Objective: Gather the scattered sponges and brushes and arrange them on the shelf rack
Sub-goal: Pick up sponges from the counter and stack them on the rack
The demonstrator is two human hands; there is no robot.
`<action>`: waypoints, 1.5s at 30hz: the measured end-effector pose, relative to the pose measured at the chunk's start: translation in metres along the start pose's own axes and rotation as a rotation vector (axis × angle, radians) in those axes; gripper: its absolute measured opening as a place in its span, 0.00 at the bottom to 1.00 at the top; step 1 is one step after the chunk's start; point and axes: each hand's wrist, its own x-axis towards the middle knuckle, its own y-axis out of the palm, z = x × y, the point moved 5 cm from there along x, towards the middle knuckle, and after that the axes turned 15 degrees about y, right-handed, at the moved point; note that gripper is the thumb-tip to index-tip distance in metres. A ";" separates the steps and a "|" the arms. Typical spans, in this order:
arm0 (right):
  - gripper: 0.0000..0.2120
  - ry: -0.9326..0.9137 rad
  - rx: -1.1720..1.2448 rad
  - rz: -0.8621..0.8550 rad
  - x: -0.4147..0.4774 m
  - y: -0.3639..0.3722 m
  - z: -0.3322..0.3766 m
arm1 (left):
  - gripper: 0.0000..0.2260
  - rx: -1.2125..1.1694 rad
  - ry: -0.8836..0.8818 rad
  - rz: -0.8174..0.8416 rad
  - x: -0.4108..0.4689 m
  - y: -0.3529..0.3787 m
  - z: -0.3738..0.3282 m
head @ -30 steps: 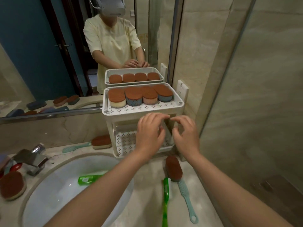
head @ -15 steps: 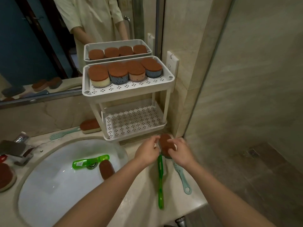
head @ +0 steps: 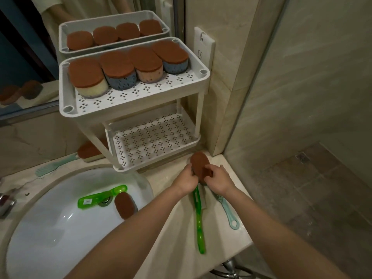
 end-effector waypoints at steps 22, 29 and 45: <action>0.14 -0.064 0.564 0.051 -0.108 0.022 0.024 | 0.15 -0.164 0.045 -0.614 -0.127 -0.033 0.003; 0.10 -0.167 0.497 0.184 -0.154 0.071 0.056 | 0.23 -0.161 -0.002 -0.727 -0.211 -0.058 0.031; 0.07 -0.274 0.286 0.351 -0.157 0.174 0.145 | 0.35 -0.119 -0.246 -0.816 -0.260 -0.152 0.121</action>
